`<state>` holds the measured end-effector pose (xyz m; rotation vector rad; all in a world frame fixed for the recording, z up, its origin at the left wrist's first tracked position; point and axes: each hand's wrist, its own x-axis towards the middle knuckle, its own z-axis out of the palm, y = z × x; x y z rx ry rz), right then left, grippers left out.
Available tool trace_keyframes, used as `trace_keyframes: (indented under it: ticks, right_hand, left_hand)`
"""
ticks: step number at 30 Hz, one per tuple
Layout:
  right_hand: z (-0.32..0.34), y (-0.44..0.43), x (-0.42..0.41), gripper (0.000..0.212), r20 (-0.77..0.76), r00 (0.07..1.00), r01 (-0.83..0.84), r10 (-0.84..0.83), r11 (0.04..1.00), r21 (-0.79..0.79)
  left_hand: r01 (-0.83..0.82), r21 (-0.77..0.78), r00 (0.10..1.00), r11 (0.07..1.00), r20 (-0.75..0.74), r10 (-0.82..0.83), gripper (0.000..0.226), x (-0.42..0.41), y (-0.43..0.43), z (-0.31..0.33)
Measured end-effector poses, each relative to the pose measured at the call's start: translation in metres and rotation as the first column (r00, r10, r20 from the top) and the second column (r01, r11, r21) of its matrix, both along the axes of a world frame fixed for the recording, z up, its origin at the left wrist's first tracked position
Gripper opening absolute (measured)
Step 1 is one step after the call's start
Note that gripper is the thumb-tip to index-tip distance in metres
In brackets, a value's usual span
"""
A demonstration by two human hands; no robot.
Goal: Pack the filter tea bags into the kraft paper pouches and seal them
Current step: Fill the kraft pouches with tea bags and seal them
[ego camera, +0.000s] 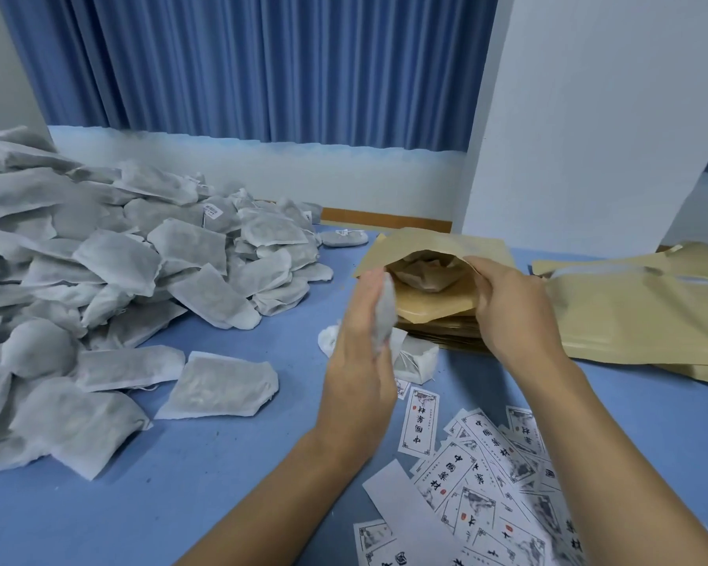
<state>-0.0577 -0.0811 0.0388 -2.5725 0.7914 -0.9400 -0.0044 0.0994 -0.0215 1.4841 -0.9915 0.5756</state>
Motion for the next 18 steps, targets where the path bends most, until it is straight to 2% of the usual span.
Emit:
trace_keyframes:
  ticks: [3, 5, 7, 9, 11, 13, 16, 17, 18]
  right_hand:
    - [0.005, -0.002, -0.001, 0.039, -0.036, 0.999, -0.022, 0.022, 1.000, 0.002]
    - [0.007, -0.005, -0.002, 0.041, -0.035, 0.999, -0.034, 0.035, 0.999, 0.023]
    - [0.008, -0.007, -0.002, 0.045, -0.039, 0.998, -0.038, 0.039, 0.999, 0.034]
    - [0.006, -0.009, -0.002, 0.049, -0.044, 0.998, -0.048, 0.050, 0.998, 0.041]
    - [0.007, -0.010, -0.003, 0.049, -0.026, 0.997, -0.074, 0.076, 0.995, 0.068]
    - [0.011, -0.013, -0.005, 0.047, 0.007, 0.994, -0.107, 0.107, 0.990, 0.090]
    - [0.016, -0.009, -0.008, 0.053, 0.053, 0.983, -0.182, 0.178, 0.981, 0.072]
    - [0.017, -0.004, -0.009, 0.056, 0.060, 0.974, -0.224, 0.220, 0.973, 0.055]
    - [0.017, -0.001, -0.010, 0.059, 0.061, 0.964, -0.261, 0.258, 0.965, 0.040]
  left_hand:
    - [0.113, 0.128, 0.985, 0.985, 0.118, -0.129, 0.068, -0.001, -0.014, -0.001]
    - [0.116, 0.303, 0.980, 0.946, 0.123, -0.159, 0.057, 0.005, -0.028, 0.006]
    - [0.094, 0.481, 0.995, 0.872, -0.030, -0.091, 0.044, 0.016, -0.047, 0.019]
    - [-0.004, 0.600, 0.999, 0.800, -0.034, 0.030, 0.029, 0.030, -0.069, 0.032]
    - [-0.008, 0.723, 0.993, 0.691, -0.073, 0.088, 0.018, 0.043, -0.092, 0.048]
    - [0.045, 0.808, 0.983, 0.587, -0.140, 0.118, 0.029, 0.053, -0.116, 0.060]
    - [0.146, 0.765, 0.933, 0.627, -0.317, 0.169, 0.040, 0.070, -0.129, 0.067]
    - [0.156, 0.797, 0.929, 0.583, -0.319, 0.188, 0.042, 0.076, -0.129, 0.068]
    - [0.159, 0.857, 0.931, 0.489, -0.296, 0.216, 0.044, 0.080, -0.129, 0.066]
